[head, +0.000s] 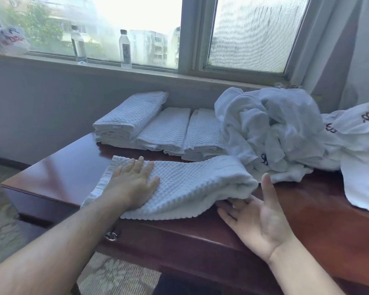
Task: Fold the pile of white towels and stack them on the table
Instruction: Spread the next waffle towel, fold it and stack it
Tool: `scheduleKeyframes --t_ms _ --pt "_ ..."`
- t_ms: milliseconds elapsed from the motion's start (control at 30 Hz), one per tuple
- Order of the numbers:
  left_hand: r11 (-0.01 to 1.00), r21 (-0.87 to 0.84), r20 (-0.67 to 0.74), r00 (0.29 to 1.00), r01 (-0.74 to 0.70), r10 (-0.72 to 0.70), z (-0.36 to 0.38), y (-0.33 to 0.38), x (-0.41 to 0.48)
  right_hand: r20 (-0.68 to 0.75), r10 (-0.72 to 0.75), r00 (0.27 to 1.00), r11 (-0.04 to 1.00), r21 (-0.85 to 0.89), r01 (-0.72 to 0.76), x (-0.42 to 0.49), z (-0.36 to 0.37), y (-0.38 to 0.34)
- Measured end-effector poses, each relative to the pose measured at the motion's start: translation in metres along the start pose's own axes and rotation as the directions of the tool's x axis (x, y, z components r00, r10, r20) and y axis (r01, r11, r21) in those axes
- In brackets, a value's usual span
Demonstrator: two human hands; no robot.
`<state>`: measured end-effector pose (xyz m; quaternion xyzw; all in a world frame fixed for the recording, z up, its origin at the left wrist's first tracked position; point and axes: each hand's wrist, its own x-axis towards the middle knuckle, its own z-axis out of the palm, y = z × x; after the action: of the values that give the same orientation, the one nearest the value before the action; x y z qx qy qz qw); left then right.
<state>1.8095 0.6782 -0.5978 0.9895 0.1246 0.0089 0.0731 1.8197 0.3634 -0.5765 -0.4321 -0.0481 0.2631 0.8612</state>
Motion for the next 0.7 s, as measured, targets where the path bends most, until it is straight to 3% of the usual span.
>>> scheduleKeyframes --t_ms 133,233,300,400,500,700 --pt "0.998 -0.025 0.007 0.998 0.055 -0.055 0.001 0.011 -0.008 -0.063 -0.077 0.995 0.997 0.019 0.078 -0.003 0.034 0.044" --pt "0.999 -0.025 0.013 0.999 0.042 -0.041 0.001 0.014 -0.013 -0.091 -0.039 0.995 0.995 0.085 0.047 0.0 0.056 0.058" --pt "0.999 -0.024 0.014 1.0 0.027 -0.027 0.001 0.014 -0.016 -0.158 -0.017 0.987 0.999 0.032 0.022 0.007 0.067 0.061" --pt "0.998 -0.055 0.031 0.999 0.027 -0.025 0.004 0.017 -0.021 -0.338 -0.044 0.94 0.998 -0.059 0.025 0.025 0.079 0.068" --pt "0.995 -0.09 0.053 0.998 0.048 -0.043 0.004 0.022 -0.028 -0.486 -0.176 0.856 0.982 -0.149 0.117 0.038 0.087 0.073" --pt "0.975 -0.223 0.123 0.992 0.022 0.006 -0.017 0.02 -0.034 -0.408 -0.35 0.843 0.921 -0.313 0.231 0.037 0.087 0.063"
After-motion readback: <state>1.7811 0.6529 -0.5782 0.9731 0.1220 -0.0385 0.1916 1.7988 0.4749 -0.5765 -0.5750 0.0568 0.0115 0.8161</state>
